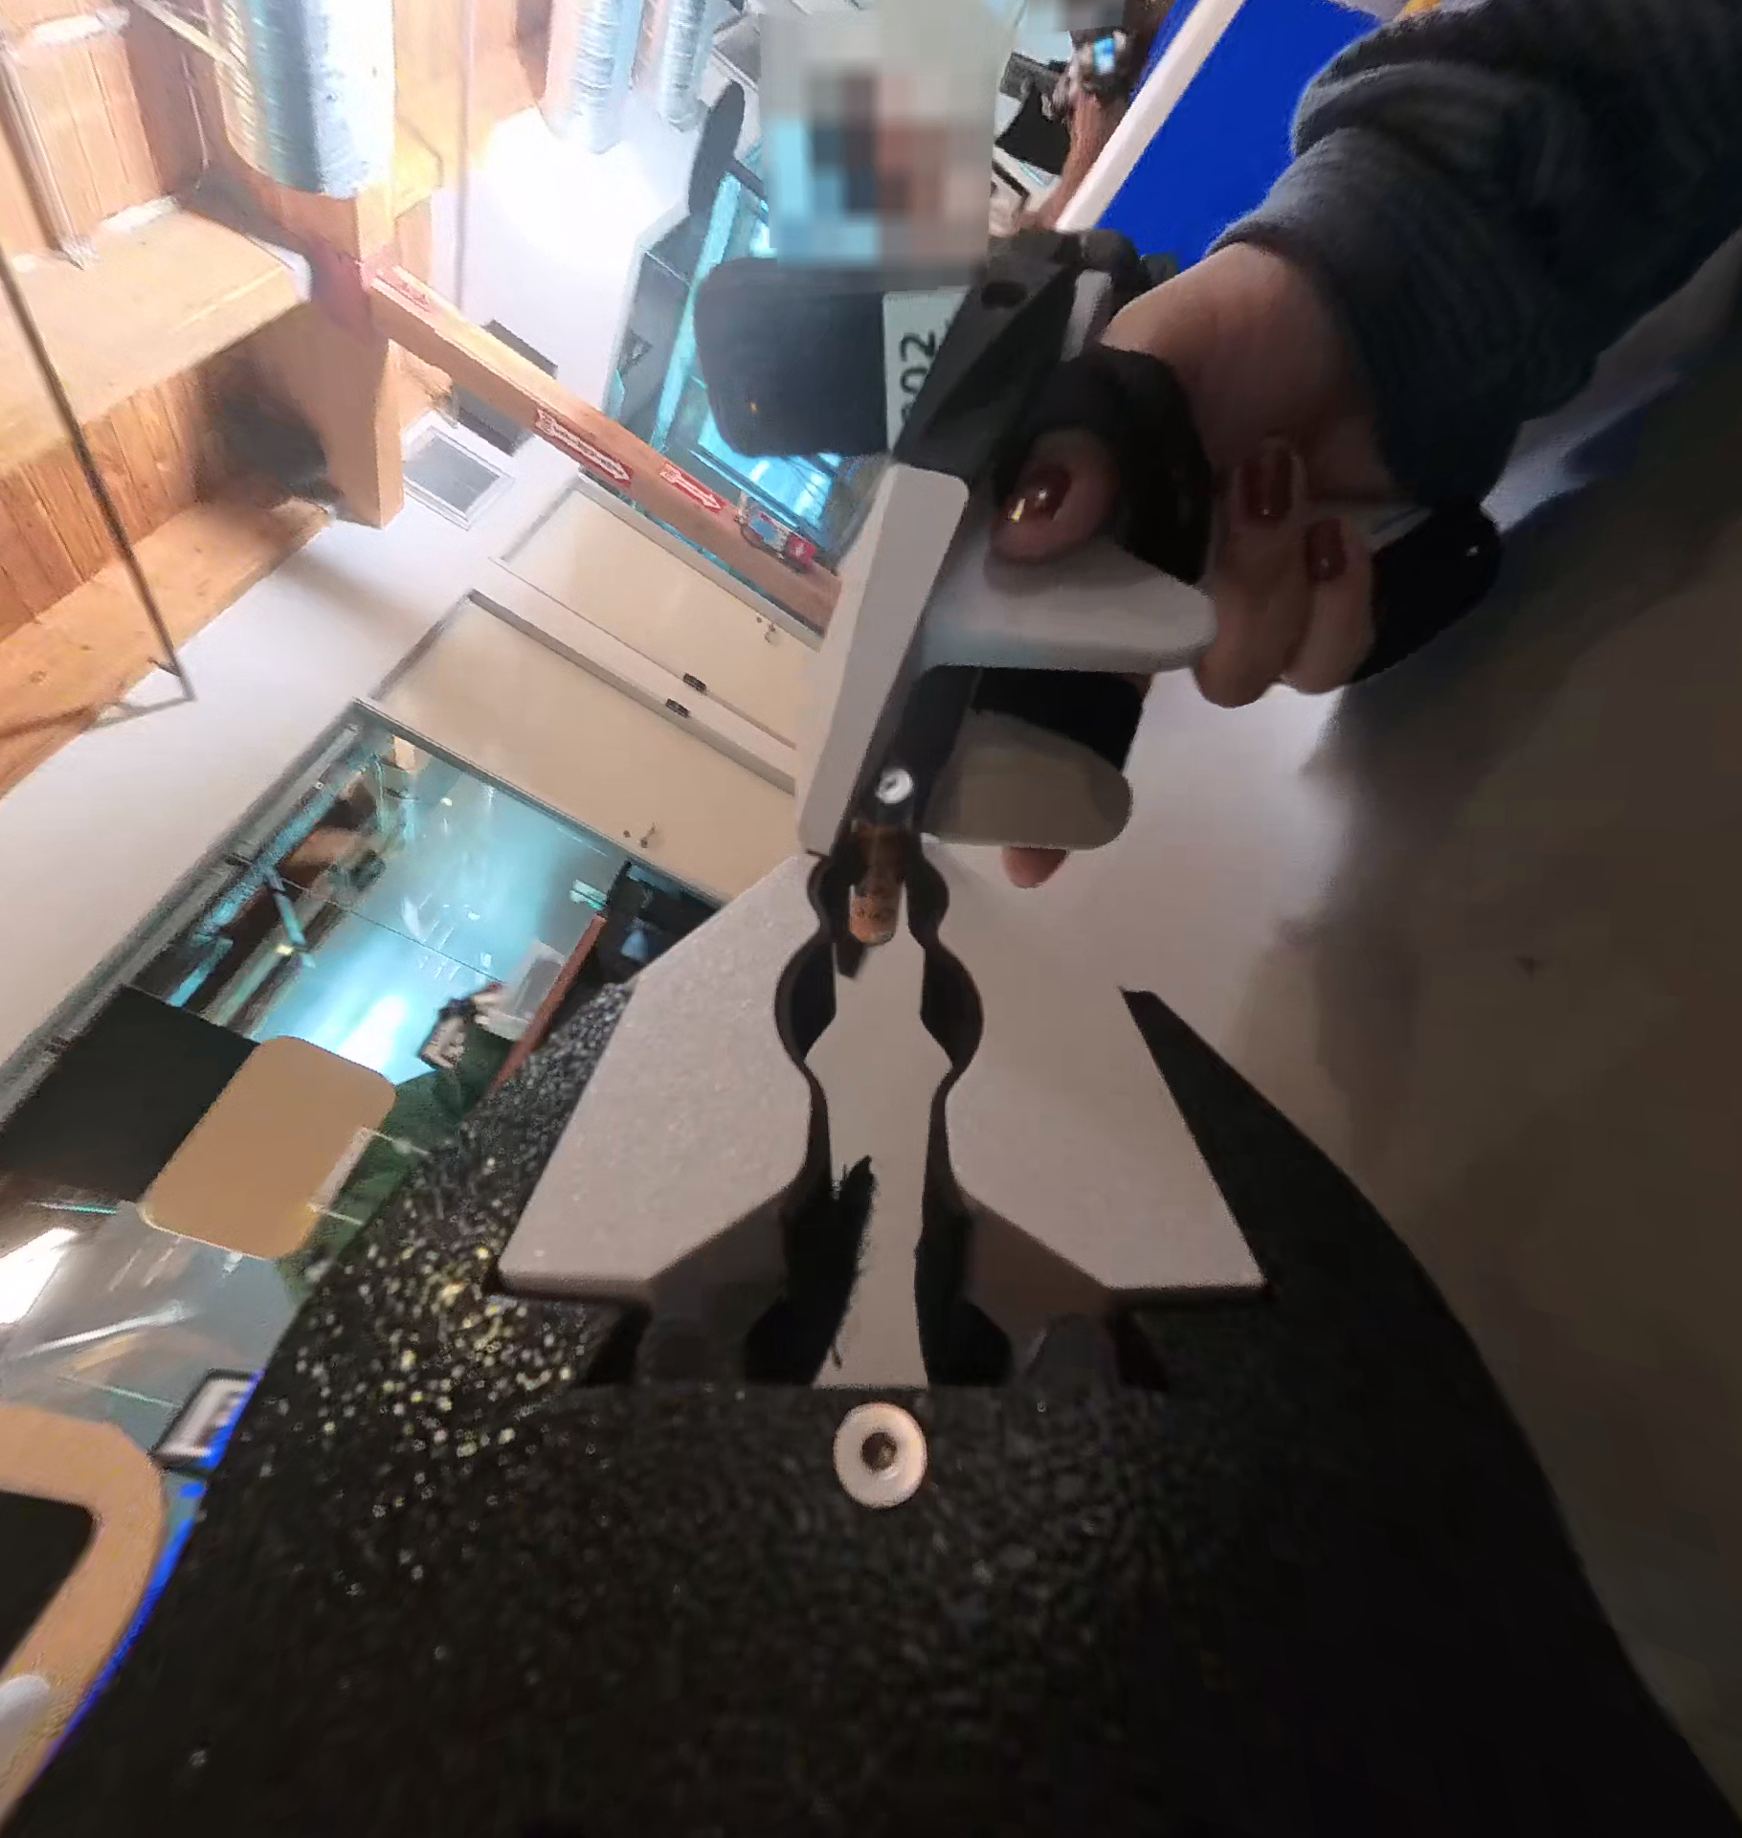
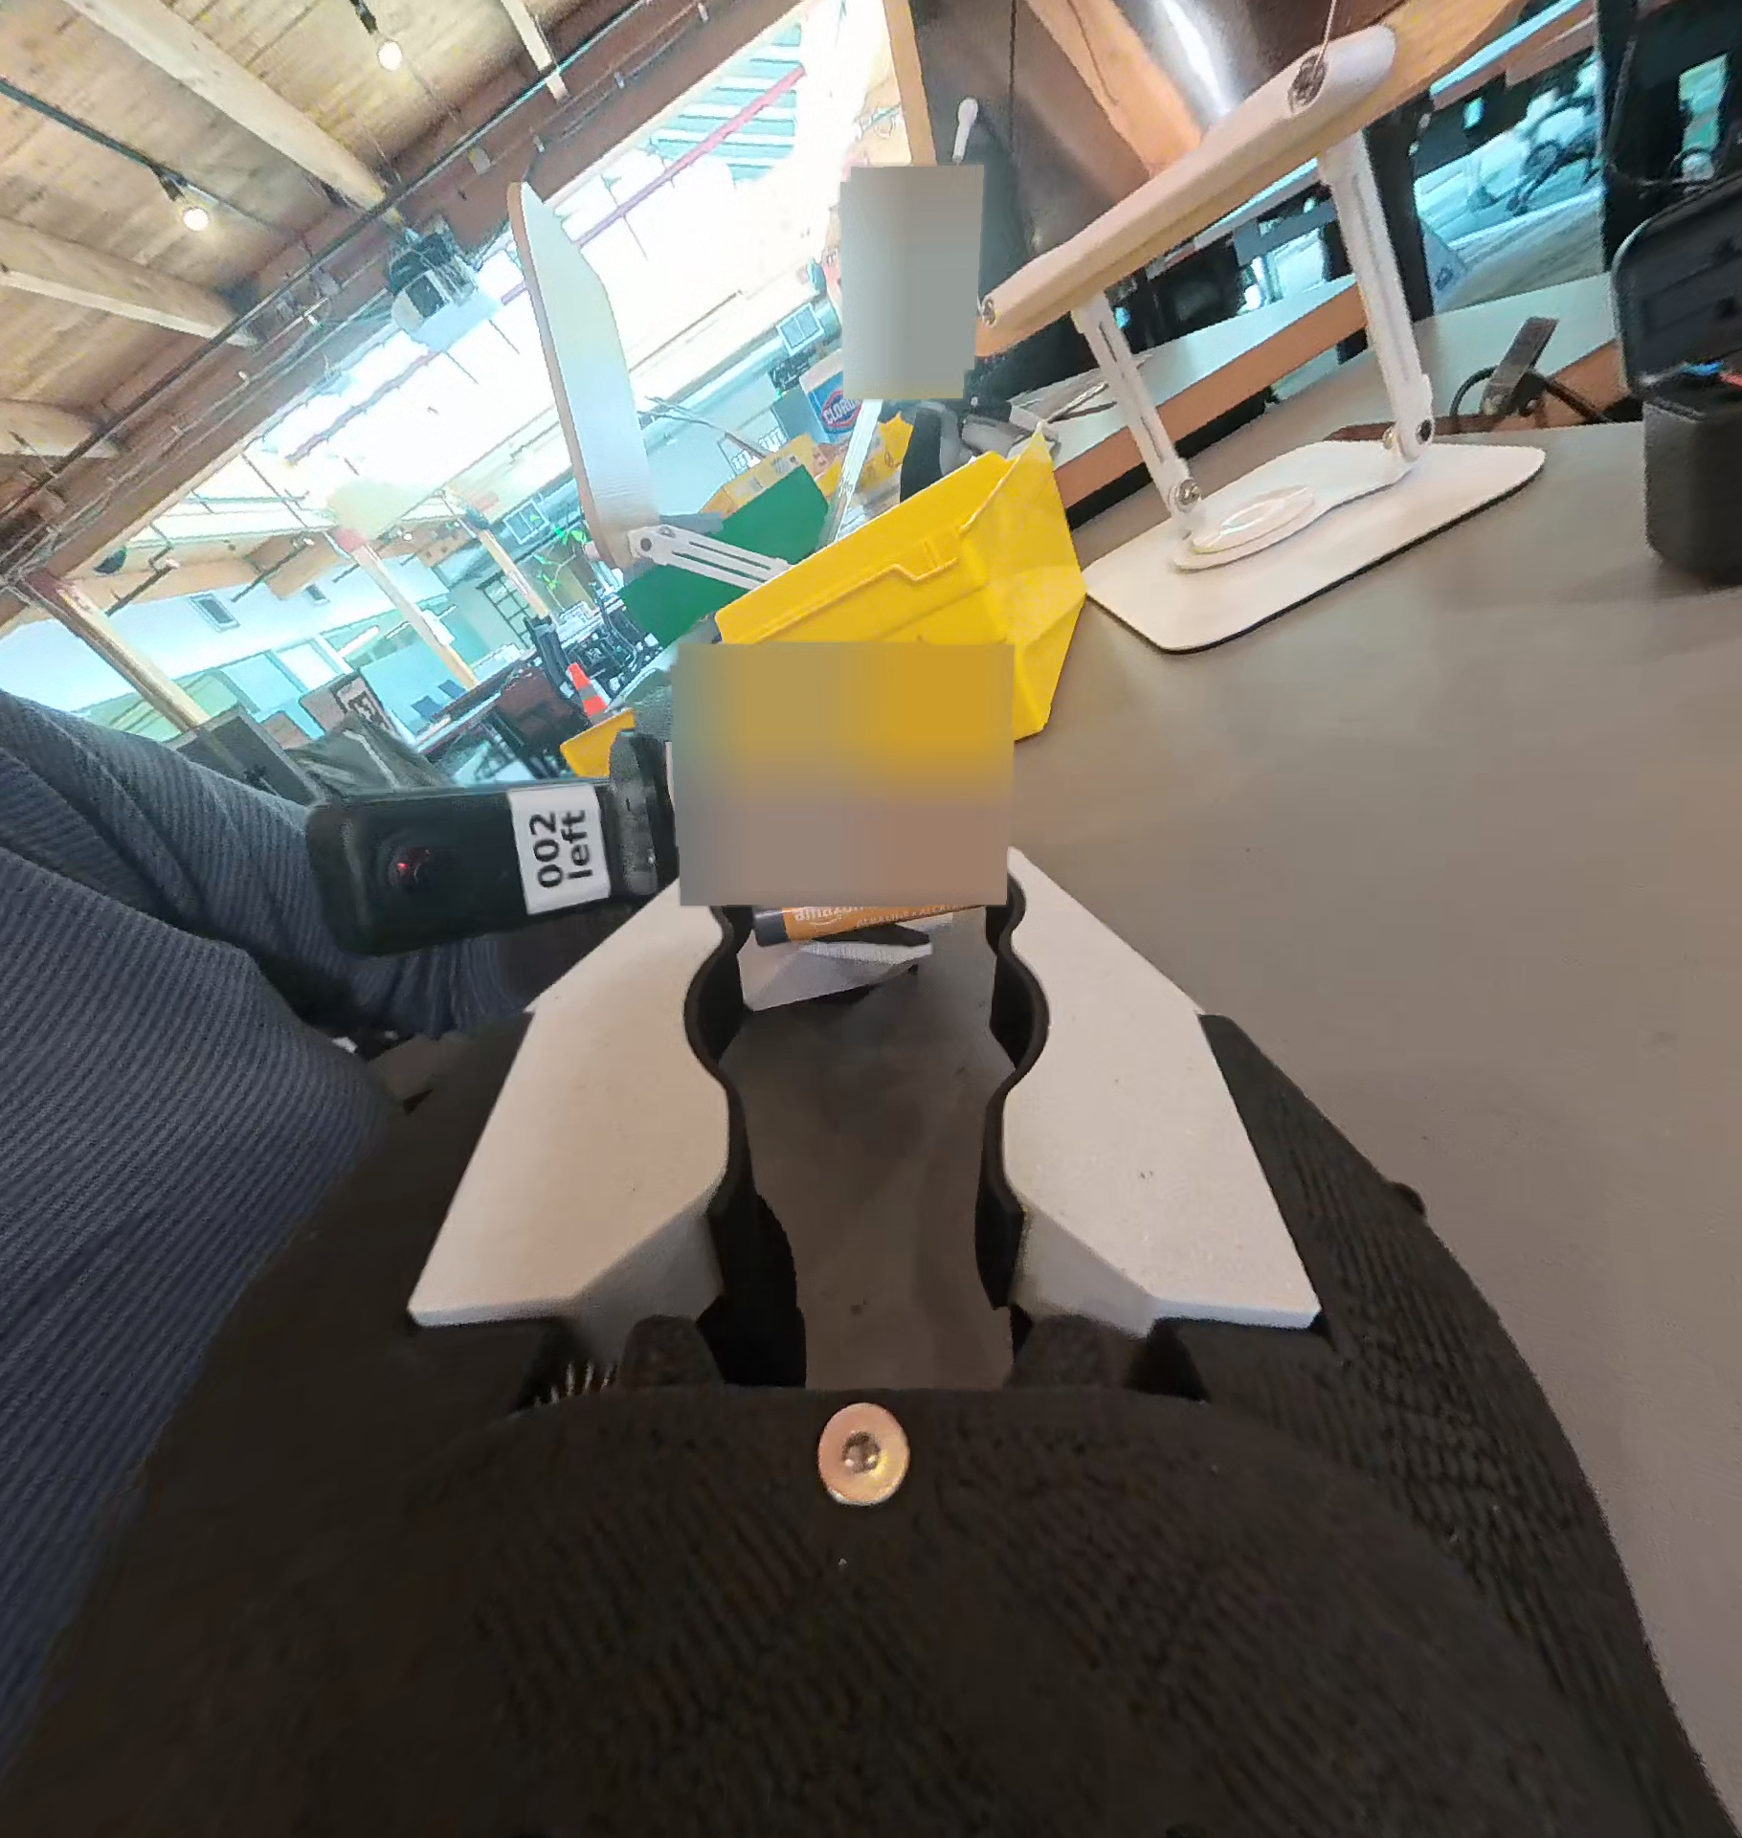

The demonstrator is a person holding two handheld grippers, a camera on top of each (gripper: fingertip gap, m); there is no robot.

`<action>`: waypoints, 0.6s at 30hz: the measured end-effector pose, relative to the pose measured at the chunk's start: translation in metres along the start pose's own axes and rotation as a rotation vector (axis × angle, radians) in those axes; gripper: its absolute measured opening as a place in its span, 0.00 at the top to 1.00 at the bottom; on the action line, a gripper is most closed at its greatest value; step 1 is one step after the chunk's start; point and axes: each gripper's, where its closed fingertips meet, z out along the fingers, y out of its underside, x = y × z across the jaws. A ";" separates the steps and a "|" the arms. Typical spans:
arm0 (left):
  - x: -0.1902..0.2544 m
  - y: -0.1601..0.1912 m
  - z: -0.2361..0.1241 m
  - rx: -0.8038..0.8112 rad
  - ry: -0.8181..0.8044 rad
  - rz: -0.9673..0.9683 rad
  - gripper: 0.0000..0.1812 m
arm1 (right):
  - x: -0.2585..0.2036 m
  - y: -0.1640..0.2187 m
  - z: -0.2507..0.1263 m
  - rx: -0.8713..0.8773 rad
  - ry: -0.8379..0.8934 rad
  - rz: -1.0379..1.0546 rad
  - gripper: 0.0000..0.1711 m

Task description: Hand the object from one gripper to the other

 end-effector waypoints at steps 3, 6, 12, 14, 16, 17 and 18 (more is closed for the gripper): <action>-0.007 0.005 0.001 -0.012 0.002 -0.134 0.96 | 0.003 -0.012 -0.004 0.077 0.040 -0.080 0.68; -0.024 0.008 -0.003 0.032 -0.016 -0.380 0.96 | 0.008 -0.021 -0.010 0.118 0.130 -0.234 0.63; -0.029 -0.010 -0.012 0.308 0.255 -1.045 0.96 | 0.001 -0.022 -0.009 0.080 0.343 -0.832 0.60; -0.026 -0.016 -0.013 0.372 0.393 -1.228 0.96 | -0.006 -0.014 -0.004 0.026 0.387 -1.062 0.61; -0.022 -0.020 -0.016 0.401 0.527 -1.361 0.96 | -0.012 -0.004 0.003 -0.021 0.395 -1.216 0.61; -0.019 -0.022 -0.017 0.398 0.598 -1.423 0.96 | -0.014 0.000 0.006 -0.046 0.391 -1.272 0.60; -0.014 -0.022 -0.017 0.375 0.682 -1.491 0.96 | -0.016 0.005 0.008 -0.070 0.384 -1.318 0.60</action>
